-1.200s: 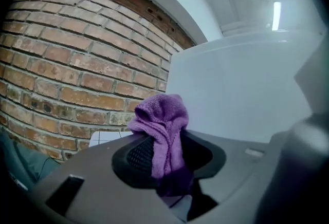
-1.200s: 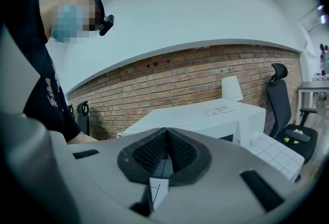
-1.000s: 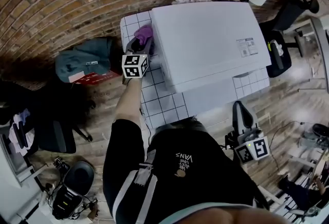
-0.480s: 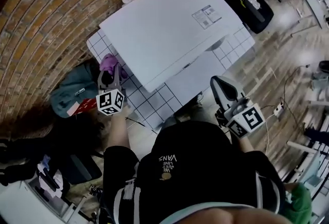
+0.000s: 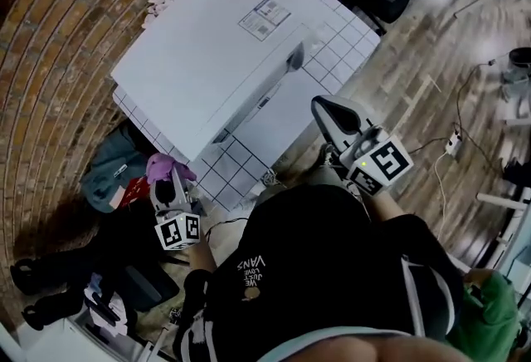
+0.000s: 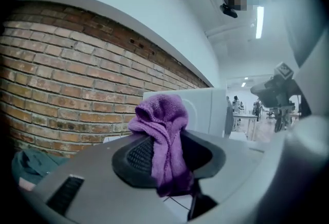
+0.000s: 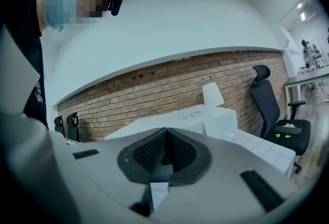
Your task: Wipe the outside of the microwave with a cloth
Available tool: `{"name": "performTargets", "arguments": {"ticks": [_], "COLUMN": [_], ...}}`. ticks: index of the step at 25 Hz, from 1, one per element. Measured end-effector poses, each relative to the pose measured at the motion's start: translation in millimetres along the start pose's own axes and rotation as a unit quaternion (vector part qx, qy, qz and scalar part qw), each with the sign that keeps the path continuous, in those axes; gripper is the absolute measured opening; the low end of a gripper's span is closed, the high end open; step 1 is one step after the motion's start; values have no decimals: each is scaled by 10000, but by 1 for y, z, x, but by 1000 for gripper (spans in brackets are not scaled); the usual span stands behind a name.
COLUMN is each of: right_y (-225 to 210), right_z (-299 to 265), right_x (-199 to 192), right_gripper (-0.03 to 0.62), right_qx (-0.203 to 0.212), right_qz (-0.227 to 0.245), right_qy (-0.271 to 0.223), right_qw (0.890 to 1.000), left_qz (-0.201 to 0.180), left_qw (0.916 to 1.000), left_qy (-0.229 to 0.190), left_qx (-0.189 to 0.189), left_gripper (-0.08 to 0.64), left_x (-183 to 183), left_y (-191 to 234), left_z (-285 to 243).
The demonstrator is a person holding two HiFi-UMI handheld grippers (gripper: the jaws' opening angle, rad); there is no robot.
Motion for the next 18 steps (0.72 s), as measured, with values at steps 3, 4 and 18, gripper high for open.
{"name": "performTargets", "arguments": {"ticks": [3,4,18], "right_y": [-30,-41,-187], "right_z": [11,15,89], "right_x": [4,6,21], "right_gripper": [-2,-2,-2], "right_qx": [73,100,788], "right_qz": [61,86,280], "right_qy": [-119,-149,-340], "right_qw": [9999,9998,9959], "left_qz": [-17,-21,-59], "left_qw": [9996,9993,9966], "left_qy": [-86,-128,-671], "left_qx": [261,339,480], "left_gripper": [141,141,141], "left_x": [9,13,12], "left_y": [-35,-49,-260], "left_z": [20,25,-6]}}
Point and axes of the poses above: the fingertips, and each gripper's own axes: z backward along the fingers, y to its left, x out of its top, the point moved 5 cm from there along z, backward along the fingers, and after that the axes turned 8 degrees about z, right-handed, at the moved point
